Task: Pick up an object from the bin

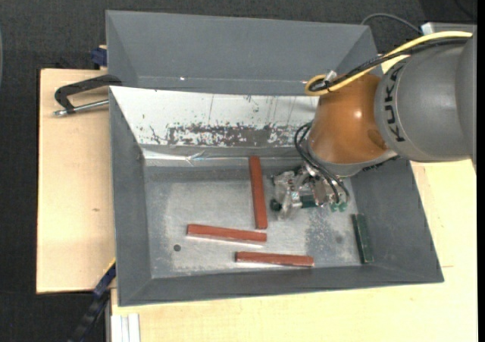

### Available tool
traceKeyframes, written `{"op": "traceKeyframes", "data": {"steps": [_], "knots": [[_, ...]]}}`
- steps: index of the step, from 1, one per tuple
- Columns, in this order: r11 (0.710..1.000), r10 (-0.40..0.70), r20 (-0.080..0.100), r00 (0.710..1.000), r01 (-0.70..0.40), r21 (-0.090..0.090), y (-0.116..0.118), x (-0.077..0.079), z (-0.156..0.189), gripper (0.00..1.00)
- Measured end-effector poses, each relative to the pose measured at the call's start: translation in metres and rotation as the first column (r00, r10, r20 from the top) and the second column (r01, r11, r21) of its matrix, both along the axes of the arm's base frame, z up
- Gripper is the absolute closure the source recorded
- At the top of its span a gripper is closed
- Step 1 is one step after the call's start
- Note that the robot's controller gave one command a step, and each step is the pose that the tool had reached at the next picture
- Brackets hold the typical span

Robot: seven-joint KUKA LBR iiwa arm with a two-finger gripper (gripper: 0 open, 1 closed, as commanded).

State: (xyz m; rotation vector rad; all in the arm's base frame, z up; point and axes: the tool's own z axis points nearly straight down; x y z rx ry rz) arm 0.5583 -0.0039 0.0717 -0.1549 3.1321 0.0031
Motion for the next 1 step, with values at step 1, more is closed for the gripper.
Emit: {"op": "traceKeyframes", "data": {"steps": [1], "knots": [[1.0,0.019,-0.008,1.0,-0.019,-0.001,0.018,-0.0149,0.0522,1.0]]}}
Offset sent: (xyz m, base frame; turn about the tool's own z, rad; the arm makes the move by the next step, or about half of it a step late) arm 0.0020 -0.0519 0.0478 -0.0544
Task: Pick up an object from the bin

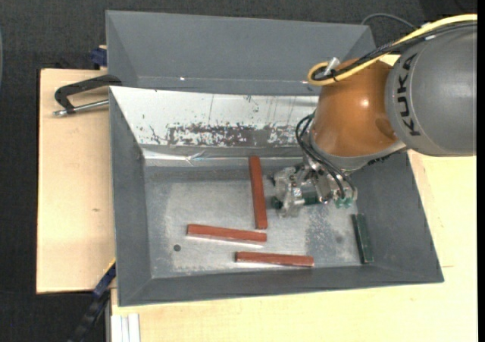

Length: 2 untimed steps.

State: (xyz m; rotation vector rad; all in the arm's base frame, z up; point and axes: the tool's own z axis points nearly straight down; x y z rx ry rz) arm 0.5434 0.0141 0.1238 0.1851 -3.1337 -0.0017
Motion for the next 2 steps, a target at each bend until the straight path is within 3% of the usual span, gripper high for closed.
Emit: {"op": "traceKeyframes", "data": {"steps": [1,2], "knots": [[1.0,0.029,0.014,0.999,-0.029,0.002,-0.034,0.013,0.013,1.0],[1.0,0.023,0.0,1.0,-0.023,-0.001,-0.035,0.012,0.054,1.0]]}}
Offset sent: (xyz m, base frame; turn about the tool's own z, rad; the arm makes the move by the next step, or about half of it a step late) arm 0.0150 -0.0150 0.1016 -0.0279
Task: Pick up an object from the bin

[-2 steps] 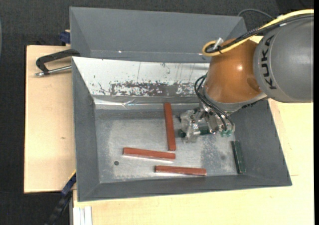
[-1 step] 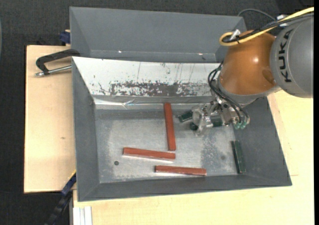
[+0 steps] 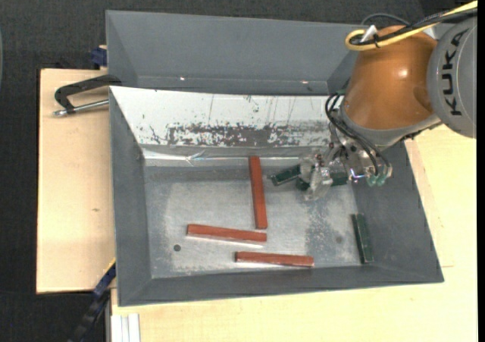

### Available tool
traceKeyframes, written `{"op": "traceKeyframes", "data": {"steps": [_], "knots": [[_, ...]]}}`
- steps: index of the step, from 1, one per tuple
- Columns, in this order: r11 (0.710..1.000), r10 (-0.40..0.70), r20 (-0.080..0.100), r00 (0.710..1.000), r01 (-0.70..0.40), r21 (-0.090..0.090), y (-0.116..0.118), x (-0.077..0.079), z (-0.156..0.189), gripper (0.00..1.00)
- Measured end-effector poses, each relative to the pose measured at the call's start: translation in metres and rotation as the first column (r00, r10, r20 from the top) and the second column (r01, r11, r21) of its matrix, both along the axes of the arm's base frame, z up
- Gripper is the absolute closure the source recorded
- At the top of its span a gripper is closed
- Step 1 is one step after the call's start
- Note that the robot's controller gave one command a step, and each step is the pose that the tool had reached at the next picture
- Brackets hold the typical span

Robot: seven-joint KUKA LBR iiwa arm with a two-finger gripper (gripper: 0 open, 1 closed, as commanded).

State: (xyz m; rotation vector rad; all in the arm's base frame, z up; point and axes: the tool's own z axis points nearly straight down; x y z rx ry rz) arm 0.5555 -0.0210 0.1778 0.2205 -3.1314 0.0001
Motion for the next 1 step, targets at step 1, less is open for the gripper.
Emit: {"op": "traceKeyframes", "data": {"steps": [1], "knots": [[1.0,0.004,0.002,1.0,-0.004,0.003,-0.0112,-0.0208,0.0599,1.0]]}}
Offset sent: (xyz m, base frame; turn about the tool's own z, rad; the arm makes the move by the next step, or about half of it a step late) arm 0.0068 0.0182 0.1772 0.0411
